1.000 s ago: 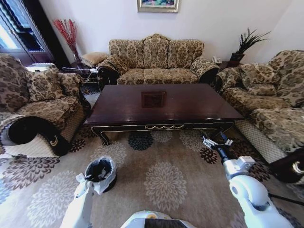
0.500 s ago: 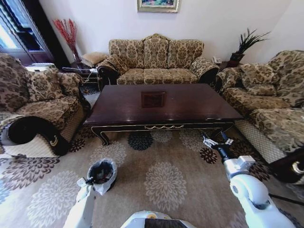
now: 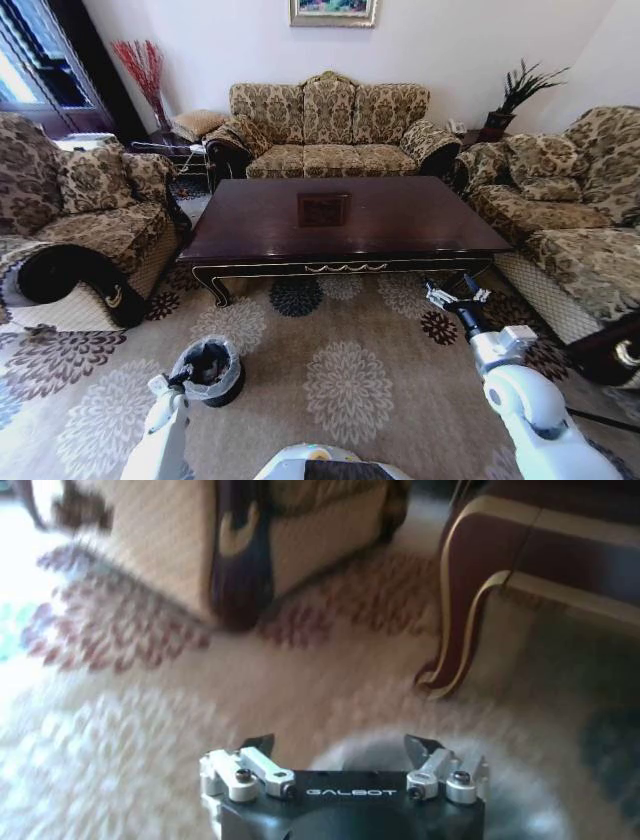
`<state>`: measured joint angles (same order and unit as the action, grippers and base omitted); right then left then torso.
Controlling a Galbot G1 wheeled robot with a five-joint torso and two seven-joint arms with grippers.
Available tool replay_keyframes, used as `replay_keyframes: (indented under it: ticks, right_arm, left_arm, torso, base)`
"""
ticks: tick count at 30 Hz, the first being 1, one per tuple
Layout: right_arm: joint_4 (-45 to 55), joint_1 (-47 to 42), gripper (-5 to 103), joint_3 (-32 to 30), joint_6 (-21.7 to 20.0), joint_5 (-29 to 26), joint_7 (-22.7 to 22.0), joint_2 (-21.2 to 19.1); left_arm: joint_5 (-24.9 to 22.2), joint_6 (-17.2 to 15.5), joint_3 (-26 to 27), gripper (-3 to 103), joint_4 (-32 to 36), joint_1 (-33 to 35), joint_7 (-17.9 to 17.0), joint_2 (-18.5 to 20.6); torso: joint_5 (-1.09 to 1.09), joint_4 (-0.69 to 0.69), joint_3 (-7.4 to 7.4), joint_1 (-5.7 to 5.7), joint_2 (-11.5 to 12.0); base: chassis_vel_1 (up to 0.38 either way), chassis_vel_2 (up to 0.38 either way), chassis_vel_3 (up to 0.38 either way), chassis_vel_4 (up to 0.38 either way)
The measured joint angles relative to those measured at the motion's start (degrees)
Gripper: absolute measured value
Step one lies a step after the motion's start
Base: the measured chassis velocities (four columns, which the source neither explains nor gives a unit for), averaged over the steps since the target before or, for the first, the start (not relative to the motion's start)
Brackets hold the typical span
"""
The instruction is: Move to the front of the table and place the trash on the table into the trash bin.
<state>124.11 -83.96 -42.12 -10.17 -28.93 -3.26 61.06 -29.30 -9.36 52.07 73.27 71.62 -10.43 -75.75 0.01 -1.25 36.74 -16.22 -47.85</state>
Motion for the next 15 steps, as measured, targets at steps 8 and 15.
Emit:
replay_keyframes:
  ticks: [8, 15]
  right_arm:
    - [2.1, -0.3, 100, -0.7, -1.0, 0.0, -0.3, 0.4]
    - [3.4, -2.4, 100, -1.8, -1.4, 0.9, -0.3, 2.0]
  left_arm:
    - [-0.1, -3.2, 1.9, 100, 19.1, 4.4, 0.4, -0.6]
    - [7.3, 1.3, 1.7, 100, 46.0, 16.4, 11.0, -7.4]
  torso:
    - [-0.02, 0.00, 0.00, 0.00, 0.0]
    - [0.02, -0.01, 0.00, 0.00, 0.0]
  base:
    - [0.000, 0.000, 0.000, 0.000]
    - [0.000, 0.000, 0.000, 0.000]
